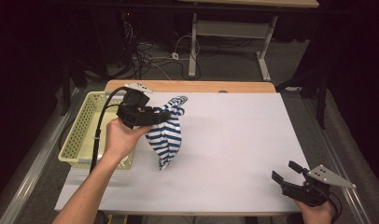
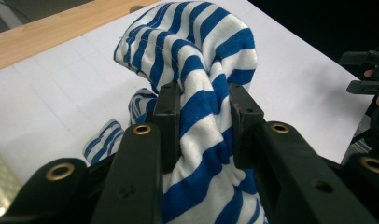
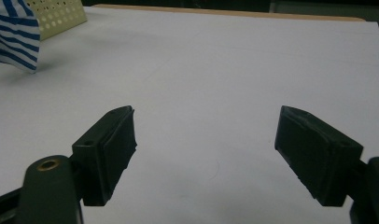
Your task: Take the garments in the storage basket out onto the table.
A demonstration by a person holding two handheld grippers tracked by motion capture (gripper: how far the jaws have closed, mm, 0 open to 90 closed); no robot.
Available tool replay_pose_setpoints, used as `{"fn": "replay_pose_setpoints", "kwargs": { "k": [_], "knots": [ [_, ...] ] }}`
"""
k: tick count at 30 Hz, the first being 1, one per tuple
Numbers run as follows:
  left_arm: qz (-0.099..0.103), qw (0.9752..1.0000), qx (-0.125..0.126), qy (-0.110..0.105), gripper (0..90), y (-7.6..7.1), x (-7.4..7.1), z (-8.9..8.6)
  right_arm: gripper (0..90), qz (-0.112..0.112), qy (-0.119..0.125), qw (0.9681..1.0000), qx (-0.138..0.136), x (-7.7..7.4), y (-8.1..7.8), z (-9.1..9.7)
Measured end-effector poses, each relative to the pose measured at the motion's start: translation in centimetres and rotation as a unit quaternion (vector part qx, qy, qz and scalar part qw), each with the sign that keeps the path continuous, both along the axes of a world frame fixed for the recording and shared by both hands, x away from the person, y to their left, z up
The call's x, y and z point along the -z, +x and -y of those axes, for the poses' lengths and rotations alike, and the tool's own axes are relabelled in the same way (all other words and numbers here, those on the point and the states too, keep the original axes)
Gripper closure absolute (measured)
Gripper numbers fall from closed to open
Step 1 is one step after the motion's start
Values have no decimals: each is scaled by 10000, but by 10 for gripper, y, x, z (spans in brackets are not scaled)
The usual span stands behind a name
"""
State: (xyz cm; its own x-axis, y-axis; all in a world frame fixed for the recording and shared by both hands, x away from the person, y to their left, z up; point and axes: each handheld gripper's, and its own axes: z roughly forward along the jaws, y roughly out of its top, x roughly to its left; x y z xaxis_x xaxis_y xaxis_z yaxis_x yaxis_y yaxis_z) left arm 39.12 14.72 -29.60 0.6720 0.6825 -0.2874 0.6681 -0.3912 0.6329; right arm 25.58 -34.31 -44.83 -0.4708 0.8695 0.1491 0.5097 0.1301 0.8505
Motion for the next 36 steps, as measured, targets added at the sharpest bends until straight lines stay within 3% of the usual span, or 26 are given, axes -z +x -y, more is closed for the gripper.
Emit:
{"fn": "replay_pose_setpoints", "kwargs": {
  "k": [19, 36],
  "knots": [
    [76, 9998, 147, -86, 677, 21, 13, 41, 213, -3, 9, 10000, 8, 0, 0, 0],
    [91, 9999, -31, -60, 674, 44, 43, 68, 214, 5, 6, 10000, -9, 0, 0, 0]
  ]
}}
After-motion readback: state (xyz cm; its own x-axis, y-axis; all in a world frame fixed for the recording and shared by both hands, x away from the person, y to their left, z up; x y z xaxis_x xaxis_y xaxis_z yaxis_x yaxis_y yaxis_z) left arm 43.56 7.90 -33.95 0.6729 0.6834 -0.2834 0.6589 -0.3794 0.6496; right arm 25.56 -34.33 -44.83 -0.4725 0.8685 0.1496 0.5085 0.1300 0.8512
